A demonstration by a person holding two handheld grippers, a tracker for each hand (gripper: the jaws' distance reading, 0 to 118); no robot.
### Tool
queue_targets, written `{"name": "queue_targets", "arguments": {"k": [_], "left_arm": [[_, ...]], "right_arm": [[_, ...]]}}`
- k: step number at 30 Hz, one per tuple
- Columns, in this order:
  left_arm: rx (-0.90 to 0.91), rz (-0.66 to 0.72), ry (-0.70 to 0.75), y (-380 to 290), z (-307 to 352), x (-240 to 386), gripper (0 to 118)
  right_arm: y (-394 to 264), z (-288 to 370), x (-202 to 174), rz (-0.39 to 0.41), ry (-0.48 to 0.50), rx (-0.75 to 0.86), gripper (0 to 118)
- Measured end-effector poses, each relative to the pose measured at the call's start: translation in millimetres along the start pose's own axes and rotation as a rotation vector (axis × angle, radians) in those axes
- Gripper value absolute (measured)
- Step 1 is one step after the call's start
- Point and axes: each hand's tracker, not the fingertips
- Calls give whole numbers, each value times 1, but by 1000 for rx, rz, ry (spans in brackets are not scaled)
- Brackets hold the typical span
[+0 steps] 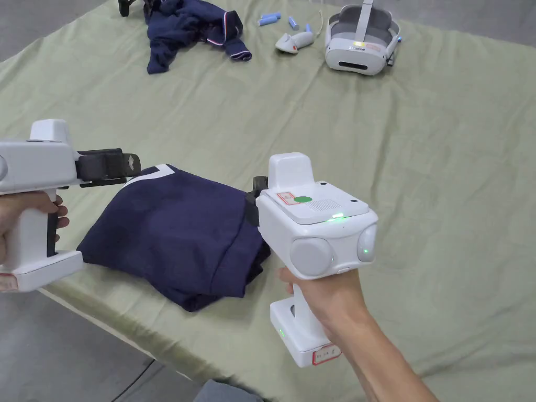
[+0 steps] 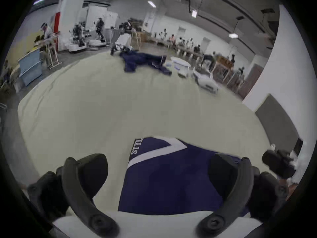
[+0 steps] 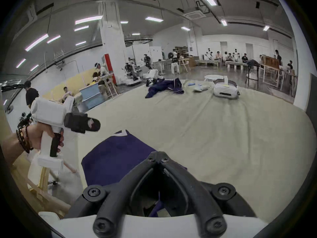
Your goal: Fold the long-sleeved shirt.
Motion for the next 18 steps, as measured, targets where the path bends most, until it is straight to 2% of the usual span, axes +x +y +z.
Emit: {"name": "queue_targets", "arguments": {"k": [2,3,4,5,6,9,11,12,15,17,18], "left_arm": [[10,-20,8,4,11,22,107],[40,-61,27,8,13,26,100],[66,-104,23,9,20,45,81],[111,-143,1,7,29,69,50],[146,-186,-30,4,37,96,11],[274,-270,-89,-9,63,175,4],[410,-308,-167,-26,84,233,4],[472,-300,-149,-32,93,257,4],[585,-357,-192,-62,117,337,4],[636,-381,-208,-86,124,384,4],[670,-380,-223,-96,123,401,4]], "right_arm": [[5,20,10,-5,-5,18,0],[9,34,17,-6,-14,30,0],[14,48,24,-6,-28,47,0],[19,68,33,-3,-48,71,0],[24,90,41,4,-75,103,0],[36,158,71,-11,-140,192,0],[43,213,92,6,-191,241,0],[44,235,102,15,-212,266,0],[40,304,138,38,-355,356,0],[31,349,161,24,-455,399,0],[27,369,169,25,-476,411,0]]}}
